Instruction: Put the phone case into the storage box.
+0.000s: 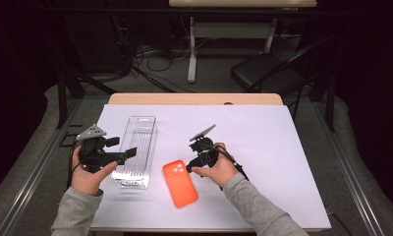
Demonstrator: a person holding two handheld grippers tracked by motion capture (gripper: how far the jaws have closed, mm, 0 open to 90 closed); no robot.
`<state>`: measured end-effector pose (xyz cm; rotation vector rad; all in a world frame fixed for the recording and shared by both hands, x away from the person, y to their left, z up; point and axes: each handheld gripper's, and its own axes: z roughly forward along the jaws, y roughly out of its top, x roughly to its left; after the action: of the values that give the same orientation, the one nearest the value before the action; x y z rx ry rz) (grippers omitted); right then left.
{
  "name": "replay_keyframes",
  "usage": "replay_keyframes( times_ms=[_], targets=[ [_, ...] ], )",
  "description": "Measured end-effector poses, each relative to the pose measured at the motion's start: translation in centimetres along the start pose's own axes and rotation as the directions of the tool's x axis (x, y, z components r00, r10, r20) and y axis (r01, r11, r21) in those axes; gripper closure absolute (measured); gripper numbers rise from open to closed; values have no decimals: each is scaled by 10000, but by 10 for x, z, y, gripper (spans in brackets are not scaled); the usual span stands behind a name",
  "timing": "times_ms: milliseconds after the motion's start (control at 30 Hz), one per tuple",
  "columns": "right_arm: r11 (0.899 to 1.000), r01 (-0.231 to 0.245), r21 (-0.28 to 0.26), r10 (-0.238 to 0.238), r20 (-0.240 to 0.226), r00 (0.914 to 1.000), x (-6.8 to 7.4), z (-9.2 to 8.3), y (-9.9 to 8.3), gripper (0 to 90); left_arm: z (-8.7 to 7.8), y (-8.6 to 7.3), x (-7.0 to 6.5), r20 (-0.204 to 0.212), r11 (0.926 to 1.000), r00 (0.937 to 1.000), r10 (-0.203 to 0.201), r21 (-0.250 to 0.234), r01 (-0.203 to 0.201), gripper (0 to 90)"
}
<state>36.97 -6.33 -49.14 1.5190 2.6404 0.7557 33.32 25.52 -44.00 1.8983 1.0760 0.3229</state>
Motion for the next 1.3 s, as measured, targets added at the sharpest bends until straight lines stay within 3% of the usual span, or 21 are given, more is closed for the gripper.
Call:
replay_keyframes(
  times_ms=[133, 267, 533, 600, 667, 967, 1300],
  targets=[
    [9989, -405, 247, 406, -58, 9992, 2, 5, 2, 482, 0, 0, 1, -13, 10000, 10000, -7, -3, 7, 167],
    [9975, -442, 558, 447, -83, 9990, 4, 10, 2, 513, -1, 0, 2, -16, 10000, 10000, -57, -24, 57, 167],
    [9961, -210, 860, 197, 167, 9997, 8, 20, 0, 549, 0, -1, 3, -43, 10000, 9999, -91, 11, 92, 167],
    [9973, -188, 711, 177, 157, 9997, 9, 22, -1, 552, 0, -1, 3, -53, 9999, 9999, -141, 4, 141, 167],
    [9941, -282, 1046, 266, 166, 9995, 11, 24, -2, 575, 0, -1, 3, -55, 9999, 9999, -129, 13, 129, 167],
    [9901, -95, 1402, 104, -55, 9999, 14, 36, -4, 647, -1, -2, 4, -129, 9999, 9998, -168, -19, 168, 176],
    [9873, -298, 1562, 333, -201, 9992, 13, 38, -3, 701, -1, -2, 4, -151, 9999, 9998, -155, 46, 156, 176]
  ],
)
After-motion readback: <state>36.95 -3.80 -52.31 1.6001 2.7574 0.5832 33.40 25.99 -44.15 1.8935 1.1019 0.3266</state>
